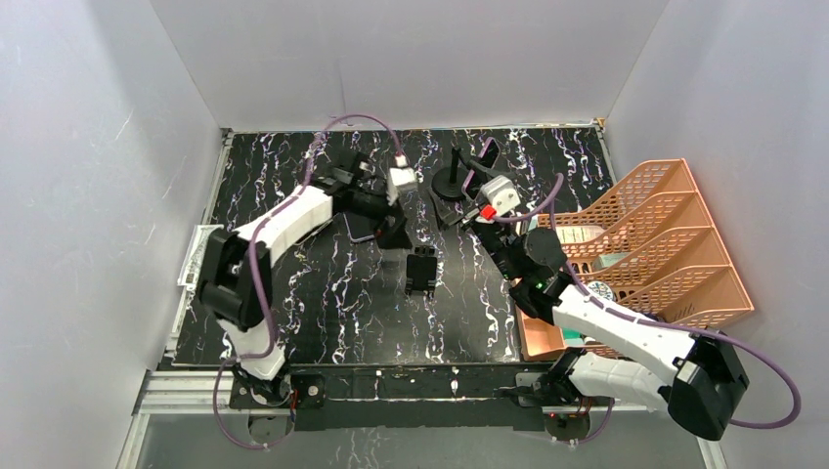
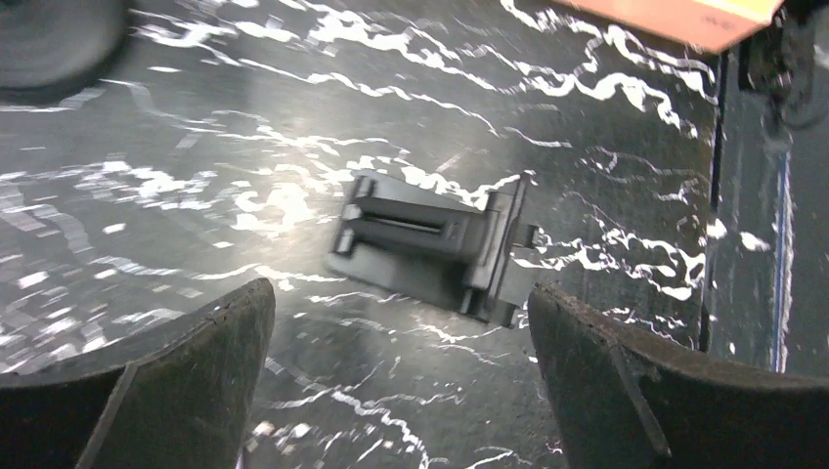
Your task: Place the phone on the phone stand
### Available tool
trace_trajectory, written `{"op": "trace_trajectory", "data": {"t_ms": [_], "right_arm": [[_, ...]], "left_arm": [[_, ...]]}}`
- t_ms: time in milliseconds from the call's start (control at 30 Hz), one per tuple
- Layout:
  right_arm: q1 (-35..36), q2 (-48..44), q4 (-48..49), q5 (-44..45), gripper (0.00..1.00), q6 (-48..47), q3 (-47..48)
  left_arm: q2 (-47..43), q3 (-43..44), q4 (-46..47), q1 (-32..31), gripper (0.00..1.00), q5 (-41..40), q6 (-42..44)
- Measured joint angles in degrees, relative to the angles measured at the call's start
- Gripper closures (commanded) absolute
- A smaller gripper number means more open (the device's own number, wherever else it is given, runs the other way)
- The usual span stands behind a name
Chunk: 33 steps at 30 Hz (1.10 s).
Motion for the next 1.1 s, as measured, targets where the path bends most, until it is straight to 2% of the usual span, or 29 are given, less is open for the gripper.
{"op": "trace_trajectory", "data": {"t_ms": [167,200,233,300,400,467,500,567,767,933,1100], "right_arm": [[0.0,1.2,-0.3,-0.4,0.01,0.0,0.0],[0.0,1.4,-0.3,-0.4,0.01,0.0,0.0],[0.0,1.6,-0.3,-0.4,0.01,0.0,0.0],[-0.1,2.1,-0.3,-0.3,0.01,0.0,0.1],[-0.1,2.9,-0.3,0.1,0.01,0.2,0.1],[-0.1,3.5,-0.3,0.2,0.01,0.3,0.1],[-0.1,3.7,-0.2,0.2,0.01,0.4,0.1],[-0.1,4.2,-0.3,0.2,0.01,0.5,0.1],[-0.1,4.7,-0.3,0.0,0.01,0.9,0.1],[-0.1,4.7,-0.3,-0.4,0.01,1.3,0.1],[-0.4,4.9,-0.4,-0.7,0.01,1.3,0.1]], "left_arm": [[-12.7,-7.2,15.1,3.8,0.02,-3.8,-13.2],[-14.8,-8.2,17.3,3.7,0.06,-5.8,-17.0],[-16.5,-8.5,18.6,3.6,0.16,-8.1,-20.9],[-17.6,-7.3,19.1,3.3,0.19,-13.8,-28.1],[-17.1,-6.6,20.0,1.4,0.13,-25.3,-36.9],[-17.5,-9.4,20.8,-1.7,0.11,-38.3,-44.2],[-17.7,-10.7,20.7,-3.3,0.05,-43.2,-47.6],[-18.1,-13.9,19.3,-6.8,0.02,-54.0,-56.0],[-17.3,-18.2,14.0,-10.5,0.02,-73.2,-73.8],[-15.2,-17.8,13.0,-10.6,0.02,-80.6,-80.1],[-9.0,-13.9,13.7,-7.5,0.02,-79.6,-81.2]]}}
